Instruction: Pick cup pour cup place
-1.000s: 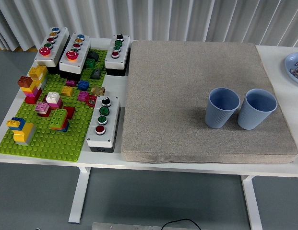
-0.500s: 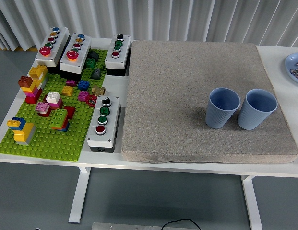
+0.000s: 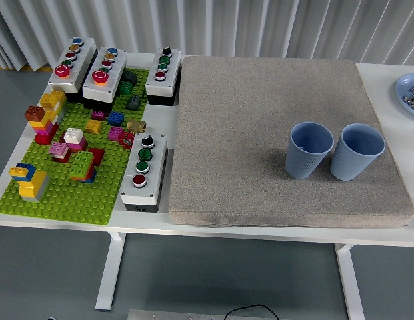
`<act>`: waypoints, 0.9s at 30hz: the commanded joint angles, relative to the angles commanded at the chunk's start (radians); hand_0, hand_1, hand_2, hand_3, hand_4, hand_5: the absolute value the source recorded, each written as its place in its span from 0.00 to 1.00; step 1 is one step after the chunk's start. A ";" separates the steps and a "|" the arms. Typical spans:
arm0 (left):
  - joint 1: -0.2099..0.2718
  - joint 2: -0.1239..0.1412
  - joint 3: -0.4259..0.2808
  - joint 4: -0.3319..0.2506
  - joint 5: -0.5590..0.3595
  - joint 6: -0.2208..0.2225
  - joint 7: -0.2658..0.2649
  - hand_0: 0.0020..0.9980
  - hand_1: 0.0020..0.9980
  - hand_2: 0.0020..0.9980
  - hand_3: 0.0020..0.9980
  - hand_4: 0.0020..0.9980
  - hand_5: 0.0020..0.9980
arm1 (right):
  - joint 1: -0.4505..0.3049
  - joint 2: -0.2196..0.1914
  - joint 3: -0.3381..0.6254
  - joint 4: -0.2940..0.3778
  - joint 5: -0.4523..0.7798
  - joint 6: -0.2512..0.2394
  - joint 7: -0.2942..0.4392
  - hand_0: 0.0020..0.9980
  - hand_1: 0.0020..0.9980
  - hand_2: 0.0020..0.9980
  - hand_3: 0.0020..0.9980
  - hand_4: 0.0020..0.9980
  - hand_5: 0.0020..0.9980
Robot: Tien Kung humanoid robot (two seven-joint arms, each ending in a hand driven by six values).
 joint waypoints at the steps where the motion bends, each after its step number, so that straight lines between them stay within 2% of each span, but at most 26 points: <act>1: 0.000 0.000 0.000 0.000 0.000 0.000 0.000 0.70 0.71 0.71 0.63 0.49 0.93 | 0.000 0.000 0.000 0.000 0.000 0.001 0.000 0.88 0.79 0.78 0.84 0.84 1.00; 27: -0.006 -0.002 0.000 0.002 0.000 0.000 -0.003 0.70 0.71 0.71 0.63 0.49 0.93 | 0.004 0.000 0.018 0.006 -0.016 -0.001 -0.007 0.88 0.79 0.78 0.85 0.83 1.00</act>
